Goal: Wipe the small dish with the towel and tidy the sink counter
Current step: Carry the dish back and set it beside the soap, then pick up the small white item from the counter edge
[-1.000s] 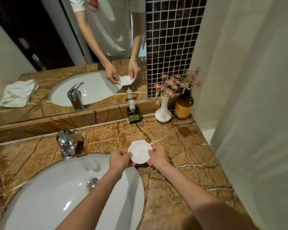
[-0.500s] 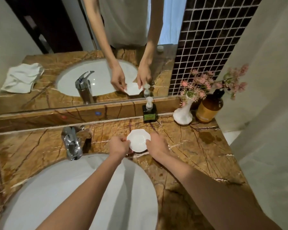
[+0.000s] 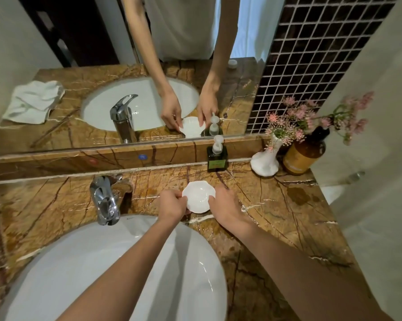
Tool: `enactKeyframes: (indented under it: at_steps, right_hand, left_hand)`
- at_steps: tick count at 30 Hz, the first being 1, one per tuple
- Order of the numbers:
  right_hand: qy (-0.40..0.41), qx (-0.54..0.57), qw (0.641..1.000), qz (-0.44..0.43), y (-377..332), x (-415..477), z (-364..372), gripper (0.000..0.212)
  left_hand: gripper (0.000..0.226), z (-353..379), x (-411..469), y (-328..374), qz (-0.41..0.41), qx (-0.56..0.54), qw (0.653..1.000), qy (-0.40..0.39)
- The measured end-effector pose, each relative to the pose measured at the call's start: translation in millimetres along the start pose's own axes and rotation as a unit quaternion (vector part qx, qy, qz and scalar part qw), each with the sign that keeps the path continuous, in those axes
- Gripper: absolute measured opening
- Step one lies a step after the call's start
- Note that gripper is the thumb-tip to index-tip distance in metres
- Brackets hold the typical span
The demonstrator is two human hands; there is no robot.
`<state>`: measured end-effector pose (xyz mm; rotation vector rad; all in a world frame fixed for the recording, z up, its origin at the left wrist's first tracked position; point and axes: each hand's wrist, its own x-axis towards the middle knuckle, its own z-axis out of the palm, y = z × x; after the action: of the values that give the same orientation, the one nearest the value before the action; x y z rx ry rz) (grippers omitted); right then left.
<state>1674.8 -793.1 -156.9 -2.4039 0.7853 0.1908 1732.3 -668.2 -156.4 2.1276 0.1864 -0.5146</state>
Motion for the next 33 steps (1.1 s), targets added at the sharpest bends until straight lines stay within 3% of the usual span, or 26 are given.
enactKeyframes:
  at_steps: [4, 9, 12, 18, 23, 33]
  right_hand:
    - [0.009, 0.0, 1.0, -0.007, 0.3, -4.3, -2.7, 0.035]
    - [0.092, 0.019, 0.994, -0.062, 9.9, -26.9, -8.8, 0.034]
    - [0.123, 0.015, 0.985, -0.121, 23.9, -52.8, -16.8, 0.034]
    - [0.068, -0.087, 0.976, -0.189, 56.0, -102.4, -32.6, 0.059]
    - [0.084, -0.131, 0.961, -0.227, 86.6, -140.5, -38.3, 0.057]
    - [0.078, -0.122, 0.962, -0.23, 160.9, -238.8, -64.5, 0.069]
  left_hand:
    - [0.014, -5.1, -5.9, 4.6, 0.029, 0.057, 0.998, -0.019]
    - [0.024, -16.7, -26.6, 4.2, 0.179, 0.191, 0.965, 0.029]
    - [0.032, -17.9, -50.8, -2.8, 0.282, 0.262, 0.922, 0.039]
    - [0.051, -3.7, -95.7, -18.4, 0.386, 0.364, 0.847, -0.035]
    - [0.049, 11.1, -140.2, -27.3, 0.422, 0.383, 0.821, -0.03]
    - [0.066, 39.4, -257.8, -56.8, 0.395, 0.407, 0.823, -0.023]
